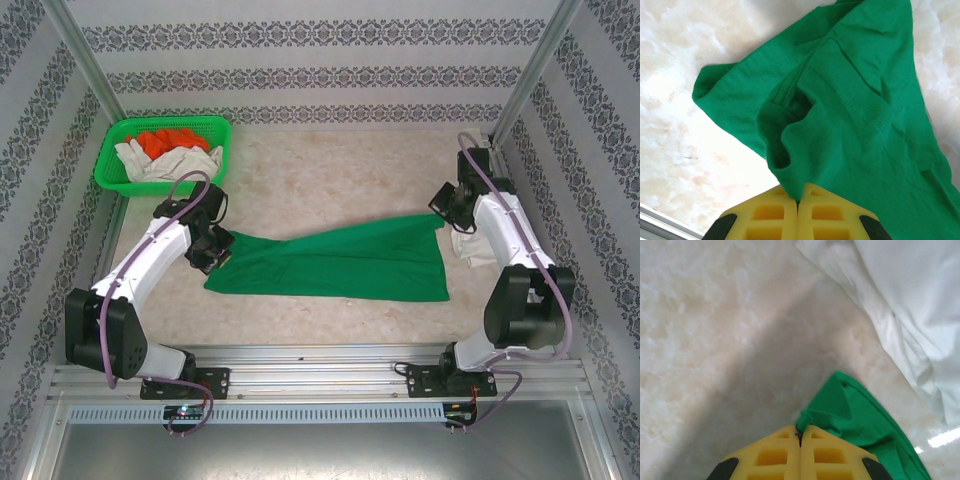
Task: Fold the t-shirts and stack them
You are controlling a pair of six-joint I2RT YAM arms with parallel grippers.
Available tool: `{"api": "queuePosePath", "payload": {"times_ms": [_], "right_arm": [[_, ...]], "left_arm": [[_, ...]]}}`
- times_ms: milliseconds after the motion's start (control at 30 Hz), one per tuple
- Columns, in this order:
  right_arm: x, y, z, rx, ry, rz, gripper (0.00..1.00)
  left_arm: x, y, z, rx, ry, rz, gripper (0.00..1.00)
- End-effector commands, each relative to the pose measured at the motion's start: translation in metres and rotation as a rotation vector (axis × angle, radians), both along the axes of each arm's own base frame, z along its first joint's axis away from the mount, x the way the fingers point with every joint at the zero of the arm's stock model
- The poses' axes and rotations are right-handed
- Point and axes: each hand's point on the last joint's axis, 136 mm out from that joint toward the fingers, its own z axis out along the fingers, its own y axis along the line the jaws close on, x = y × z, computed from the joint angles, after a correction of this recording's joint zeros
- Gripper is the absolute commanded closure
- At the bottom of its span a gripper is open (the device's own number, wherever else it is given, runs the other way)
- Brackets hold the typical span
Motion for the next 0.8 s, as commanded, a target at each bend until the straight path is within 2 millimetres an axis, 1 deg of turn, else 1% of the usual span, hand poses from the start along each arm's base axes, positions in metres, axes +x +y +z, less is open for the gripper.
{"api": "queuePosePath", "payload": {"times_ms": [0, 67, 267, 467, 767], "right_arm": [[-0.032, -0.010, -0.016, -0.021, 0.049, -0.050, 1.00], [-0.047, -0.009, -0.027, -0.011, 0.073, -0.060, 1.00], [-0.074, -0.007, -0.056, -0.009, 0.167, -0.059, 1.00], [-0.088, -0.006, -0.069, -0.009, 0.209, -0.065, 1.00], [-0.098, -0.004, -0.091, 0.005, 0.288, -0.061, 1.00]], "left_arm": [[-0.017, 0.011, -0.004, 0.046, 0.036, 0.027, 1.00], [-0.021, 0.012, -0.009, 0.051, 0.045, 0.030, 1.00], [-0.031, 0.013, -0.030, 0.052, 0.084, 0.034, 1.00], [-0.043, 0.017, -0.049, 0.067, 0.118, 0.049, 1.00], [-0.038, 0.018, -0.065, 0.075, 0.125, 0.052, 1.00]]}}
